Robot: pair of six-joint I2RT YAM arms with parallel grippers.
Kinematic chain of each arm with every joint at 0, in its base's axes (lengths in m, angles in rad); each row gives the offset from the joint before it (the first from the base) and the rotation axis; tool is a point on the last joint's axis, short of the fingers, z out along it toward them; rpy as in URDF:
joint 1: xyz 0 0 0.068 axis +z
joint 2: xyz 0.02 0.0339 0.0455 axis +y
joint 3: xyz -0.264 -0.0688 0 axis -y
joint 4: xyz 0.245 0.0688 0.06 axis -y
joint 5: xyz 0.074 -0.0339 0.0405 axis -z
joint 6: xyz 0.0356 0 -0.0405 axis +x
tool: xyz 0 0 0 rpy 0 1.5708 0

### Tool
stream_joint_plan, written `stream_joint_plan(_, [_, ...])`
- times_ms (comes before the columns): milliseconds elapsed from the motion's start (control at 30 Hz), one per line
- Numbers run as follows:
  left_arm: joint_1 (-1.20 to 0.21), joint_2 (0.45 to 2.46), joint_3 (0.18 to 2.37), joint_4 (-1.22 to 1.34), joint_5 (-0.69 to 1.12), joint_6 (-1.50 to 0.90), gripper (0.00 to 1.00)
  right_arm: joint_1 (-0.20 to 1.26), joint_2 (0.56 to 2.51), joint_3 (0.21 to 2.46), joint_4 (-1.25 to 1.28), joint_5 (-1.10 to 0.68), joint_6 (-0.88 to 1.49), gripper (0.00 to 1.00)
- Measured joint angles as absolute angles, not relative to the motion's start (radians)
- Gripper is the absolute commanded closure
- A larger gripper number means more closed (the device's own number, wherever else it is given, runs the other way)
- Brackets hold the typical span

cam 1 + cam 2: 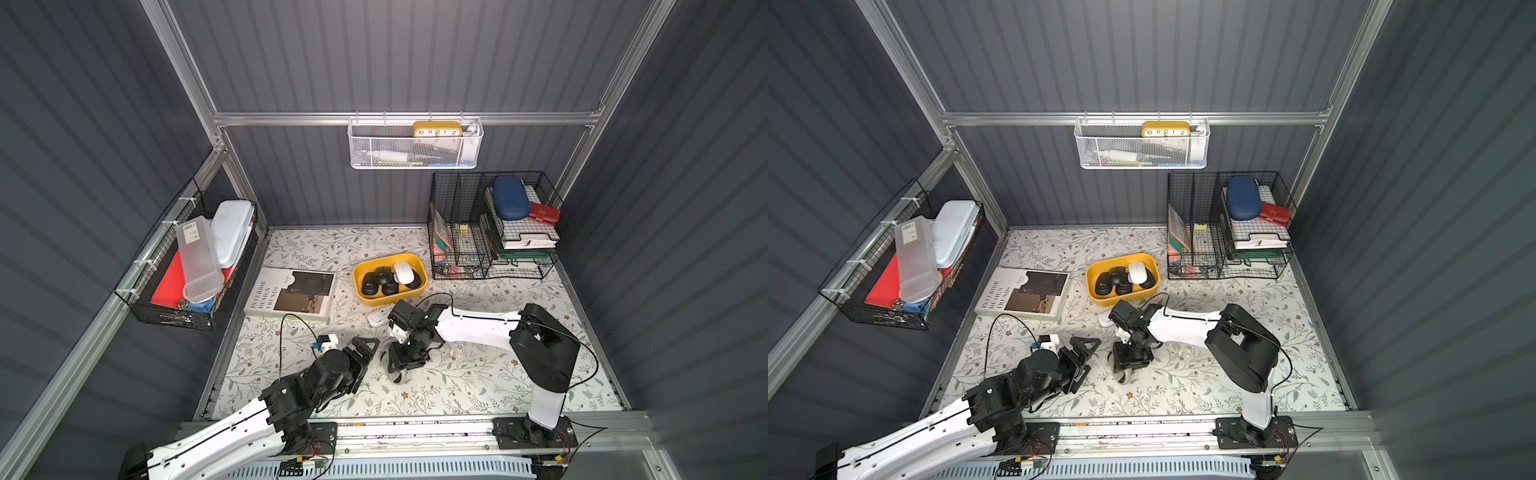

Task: Put the mouse in the storage box
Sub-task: Pick up the mouse from the center of the board, then place the mouse in the storage box.

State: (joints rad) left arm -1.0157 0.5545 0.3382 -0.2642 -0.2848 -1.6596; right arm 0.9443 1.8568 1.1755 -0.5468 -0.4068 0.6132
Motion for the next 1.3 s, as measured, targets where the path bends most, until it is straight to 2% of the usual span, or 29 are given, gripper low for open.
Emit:
stream_joint_plan(167, [-1.016, 0.565, 0.338, -0.273, -0.288, -1.675, 0.01, 0.944, 1.823, 1.151, -0.552, -0.360, 0.613, 0.72])
stream_joint_plan(300, [-1.016, 0.569, 0.347, -0.302, -0.294, -1.683, 0.01, 0.945, 1.782, 1.152, -0.584, -0.285, 0.606, 0.73])
stream_joint_plan(500, [-1.016, 0.585, 0.439, -0.376, -0.335, -1.681, 0.01, 0.944, 1.703, 1.281, -0.754, -0.017, 0.515, 0.73])
stream_joint_plan(667, [-1.016, 0.682, 0.637, -0.454, -0.432, -1.620, 0.01, 0.937, 1.715, 1.475, -0.842, 0.189, 0.392, 0.72])
stream_joint_plan(933, [-1.016, 0.766, 0.918, -0.618, -0.701, -1.578, 0.01, 0.920, 1.912, 1.774, -0.888, 0.365, 0.216, 0.73])
stream_joint_plan(1133, [-1.016, 0.633, 0.997, -0.706, -0.891, -1.544, 0.01, 0.913, 2.094, 1.961, -0.887, 0.430, 0.109, 0.73])
stream_joint_plan(1300, [-1.016, 0.544, 1.012, -0.700, -0.975, -1.465, 0.01, 0.906, 2.201, 2.059, -0.881, 0.443, 0.043, 0.73])
